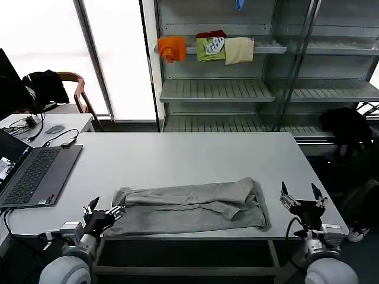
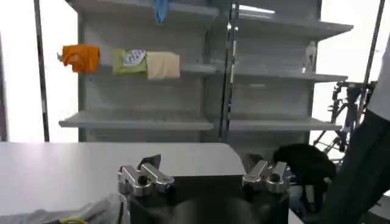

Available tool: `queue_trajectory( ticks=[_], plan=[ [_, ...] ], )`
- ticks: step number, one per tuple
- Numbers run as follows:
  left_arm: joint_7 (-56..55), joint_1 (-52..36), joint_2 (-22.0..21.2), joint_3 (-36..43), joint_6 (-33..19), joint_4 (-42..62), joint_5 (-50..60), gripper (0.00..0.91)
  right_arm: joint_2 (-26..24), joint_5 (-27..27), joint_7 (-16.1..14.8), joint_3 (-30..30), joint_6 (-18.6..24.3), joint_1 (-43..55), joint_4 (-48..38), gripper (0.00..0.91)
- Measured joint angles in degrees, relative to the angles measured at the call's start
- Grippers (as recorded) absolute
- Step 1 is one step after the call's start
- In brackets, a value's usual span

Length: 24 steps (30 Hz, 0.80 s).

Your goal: Fold and organize the clothes.

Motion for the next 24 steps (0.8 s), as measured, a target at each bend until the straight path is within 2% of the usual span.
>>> queue_trajectory(
  ticks=[9,10,11,12,13,14,24],
  plan=[
    [-2.96,-3.30,-7.36,2.23,-0.96,5.37,0.73,0.907,0.79,1.31,-4.18,3.58,3.94,-2.67,-0.06,0.907],
    [-3.35,-3.55,-7.88,2.36,-0.93,5.67,0.84,0.816,0.81,1.46,-4.60,3.78,4.24,-2.81,-0.03,0.907],
    [-3.68,-3.82,-8.34,2.43,-0.84,5.98,0.86,0.494,0.81,1.58,-4.89,3.97,4.47,-2.91,0.00,0.907],
    [-4.05,-4.11,-8.72,2.51,-0.73,6.37,0.85,0.343,0.83,1.77,-5.14,4.10,4.61,-2.97,0.01,0.907],
    [-4.42,-4.35,-9.03,2.57,-0.72,6.75,0.83,0.121,0.88,1.93,-5.37,4.19,4.74,-3.01,0.01,0.907],
    [-4.74,-4.52,-9.35,2.68,-0.71,7.03,0.77,0.030,0.93,2.00,-5.57,4.24,4.87,-3.04,0.01,0.907],
    [-5.79,-4.43,-11.41,4.17,-1.12,7.97,0.83,0.000,1.26,2.49,-6.68,4.41,5.48,-2.72,-0.21,0.907]
  ],
)
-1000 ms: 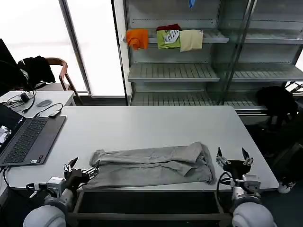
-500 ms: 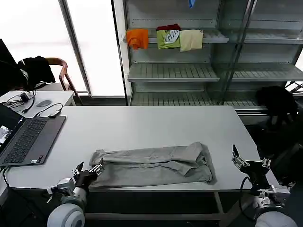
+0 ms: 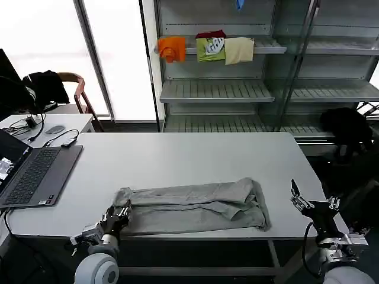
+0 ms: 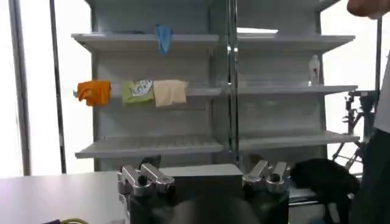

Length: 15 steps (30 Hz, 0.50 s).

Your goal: Fold and organize the clothes.

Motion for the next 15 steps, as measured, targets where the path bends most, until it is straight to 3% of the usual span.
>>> queue_trajectory(
  ticks=[15],
  plan=[
    [-1.75,-1.90,-0.11,1.61,0.60,-0.59,-0.52,0.000,0.68,-0.41,-0.27,-0.72,0.37,0.89,-0.27,0.907]
  ],
)
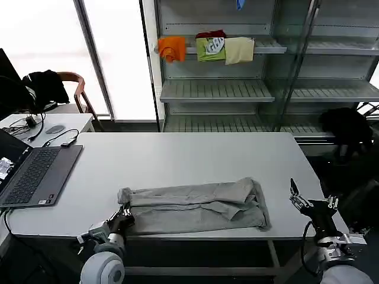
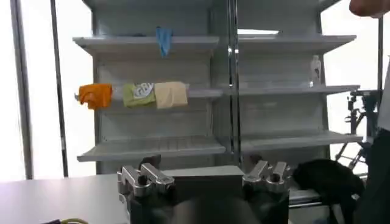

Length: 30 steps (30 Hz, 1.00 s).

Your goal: Fold and organize the clothes.

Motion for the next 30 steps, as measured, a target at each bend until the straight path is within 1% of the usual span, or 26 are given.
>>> queue_trajectory(
  ticks=[5,10,15,23,27,30],
  plan=[
    [-1.30,-1.77,1.19,-0.94,0.87,-2.12,-2.00,0.000,0.29,-0.33,0.00,-0.39,-0.34,0.54,0.27,0.907],
    [-2.06,-4.03,3.75,-3.37,1.61,-2.72,-4.69,0.000,0.44,-0.45,0.12,-0.55,-0.62,0.99,0.67,0.907],
    [-1.18,-4.73,7.14,-7.70,1.50,-1.51,-7.08,0.000,0.30,-0.44,0.60,-0.60,-0.75,1.50,0.53,0.907],
    [2.29,-6.50,13.85,-16.33,1.55,0.17,-11.29,0.000,0.86,-0.76,1.04,-1.50,-1.30,2.58,0.69,0.907],
    [3.98,-6.48,15.31,-17.74,2.18,-1.38,-12.08,0.000,1.08,-0.96,1.11,-1.56,-1.33,2.64,0.75,0.907],
    [5.02,-6.10,15.34,-16.80,2.32,-3.65,-11.90,0.000,1.20,-1.00,1.11,-1.54,-1.34,2.53,0.77,0.907]
  ],
)
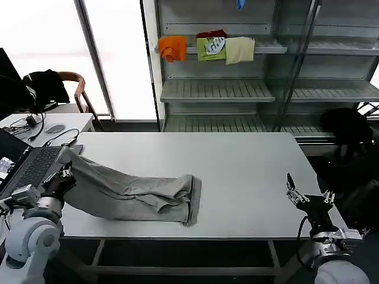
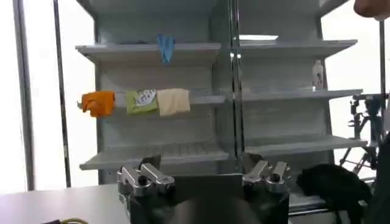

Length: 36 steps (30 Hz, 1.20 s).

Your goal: Fold and organize the clothes.

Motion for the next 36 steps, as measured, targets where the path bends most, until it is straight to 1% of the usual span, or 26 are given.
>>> queue_trajectory(
  ticks=[4,8,17,18,19,25,32,33,34,35,36],
  plan=[
    [0.81,-0.08,-1.00,4.34,-0.33,-3.17,1.94,0.000,0.28,-0.22,0.03,-0.09,-0.08,0.11,0.13,0.907],
    [1.08,-0.91,-2.87,10.93,-0.97,-4.78,5.08,0.000,0.60,-0.65,0.29,-0.40,-0.41,0.49,0.14,0.907],
    [1.92,-2.82,-6.37,25.36,-2.47,-4.84,11.94,0.010,0.83,-1.04,0.41,-0.44,-0.73,0.69,0.33,0.907],
    [1.97,-3.08,-6.69,26.70,-2.65,-4.53,12.55,0.000,0.86,-1.12,0.39,-0.48,-0.73,0.68,0.32,0.907],
    [2.03,-3.37,-7.02,28.09,-2.80,-4.13,13.19,0.010,0.91,-1.17,0.39,-0.52,-0.74,0.68,0.30,0.907],
    [1.91,-5.21,-8.99,34.25,-3.29,-0.92,15.63,0.010,1.08,-1.26,0.35,-0.58,-0.74,0.52,0.36,0.907],
    [1.53,-7.68,-10.76,38.59,-3.26,2.87,17.22,0.020,1.38,-1.51,0.32,-0.84,-0.73,0.47,0.36,0.907],
    [1.52,-7.99,-10.92,38.90,-3.24,3.33,17.38,0.363,1.39,-1.52,0.30,-0.86,-0.73,0.46,0.36,0.907],
    [1.48,-8.33,-11.07,39.23,-3.15,3.86,17.53,0.746,1.40,-1.52,0.30,-0.88,-0.73,0.46,0.36,0.907],
    [1.49,-8.63,-11.18,39.52,-3.03,4.26,17.70,0.907,1.44,-1.53,0.30,-0.91,-0.73,0.46,0.36,0.907],
    [1.53,-8.88,-11.24,39.77,-2.90,4.63,17.86,0.907,1.48,-1.54,0.30,-0.93,-0.72,0.46,0.36,0.907]
  ],
)
